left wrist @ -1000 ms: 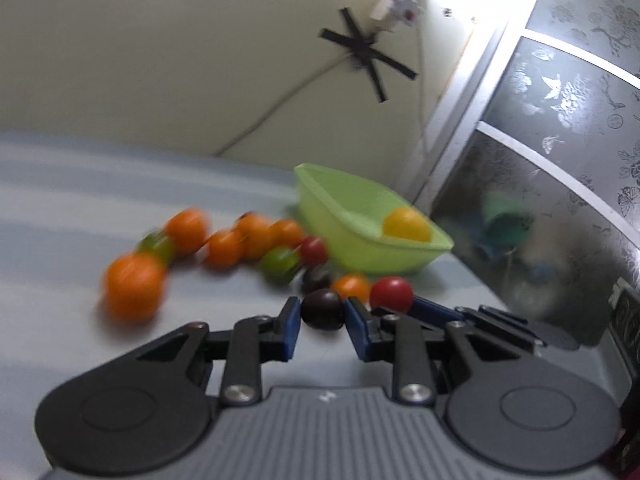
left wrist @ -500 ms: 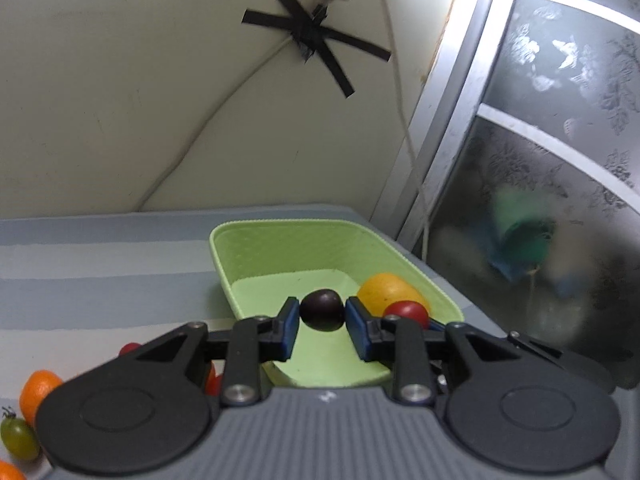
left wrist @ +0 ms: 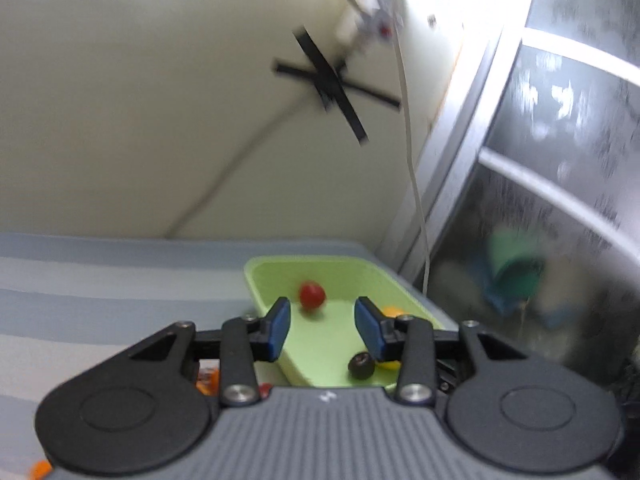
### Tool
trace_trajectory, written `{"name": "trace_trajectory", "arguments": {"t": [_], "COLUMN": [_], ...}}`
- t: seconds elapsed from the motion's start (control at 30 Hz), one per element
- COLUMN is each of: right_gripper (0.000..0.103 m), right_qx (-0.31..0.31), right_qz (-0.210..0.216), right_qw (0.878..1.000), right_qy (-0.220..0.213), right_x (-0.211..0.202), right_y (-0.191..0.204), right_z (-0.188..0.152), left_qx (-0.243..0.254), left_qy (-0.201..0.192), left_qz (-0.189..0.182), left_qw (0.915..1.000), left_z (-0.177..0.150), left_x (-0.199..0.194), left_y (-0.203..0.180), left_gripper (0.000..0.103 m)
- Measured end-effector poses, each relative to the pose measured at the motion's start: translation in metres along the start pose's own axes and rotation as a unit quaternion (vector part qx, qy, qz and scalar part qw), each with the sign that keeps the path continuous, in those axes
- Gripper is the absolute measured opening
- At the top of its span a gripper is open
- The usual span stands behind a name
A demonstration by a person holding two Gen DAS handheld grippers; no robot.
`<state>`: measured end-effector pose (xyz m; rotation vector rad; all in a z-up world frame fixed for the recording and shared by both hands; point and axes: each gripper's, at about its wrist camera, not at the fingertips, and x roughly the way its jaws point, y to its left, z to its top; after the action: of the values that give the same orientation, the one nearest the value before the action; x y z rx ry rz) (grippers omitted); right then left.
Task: Organize fruits
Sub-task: 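Lower both held tomatoes into the green basket and open both grippers, then grasp a mandarin with the left gripper while the right grasps a dark tomato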
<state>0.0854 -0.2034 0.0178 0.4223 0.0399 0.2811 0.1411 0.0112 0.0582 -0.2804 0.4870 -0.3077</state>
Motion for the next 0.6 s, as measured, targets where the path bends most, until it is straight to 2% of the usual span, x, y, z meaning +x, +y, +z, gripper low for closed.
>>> {"name": "trace_trajectory", "arguments": {"t": [0.1,0.2,0.4,0.5,0.6], "right_gripper": [0.038,0.038,0.038,0.038,0.038], "right_qx": [0.023,0.035,0.044,0.037,0.027], "right_qz": [0.008,0.013,0.034,0.056,0.078], "right_qw": [1.000,0.999,0.998,0.997,0.995], "right_qy": [-0.009,-0.014,0.009,0.028,0.047], "right_x": [-0.007,-0.013,-0.022,-0.031,-0.035], "right_y": [-0.006,-0.008,0.001,0.019,0.039], "right_z": [-0.001,-0.002,-0.005,-0.011,-0.016], "left_qx": [-0.019,-0.047,-0.094,-0.107,-0.113], "left_qy": [-0.026,-0.042,-0.033,-0.022,-0.014], "left_qz": [0.021,0.062,0.150,0.164,0.151], "left_qw": [0.9993,0.9961,0.9836,0.9804,0.9820], "left_z": [-0.006,-0.026,-0.081,-0.098,-0.105], "left_x": [-0.042,-0.084,-0.141,-0.147,-0.141], "left_y": [0.024,0.056,0.111,0.124,0.125], "left_gripper": [0.036,0.037,0.037,0.037,0.037]}}
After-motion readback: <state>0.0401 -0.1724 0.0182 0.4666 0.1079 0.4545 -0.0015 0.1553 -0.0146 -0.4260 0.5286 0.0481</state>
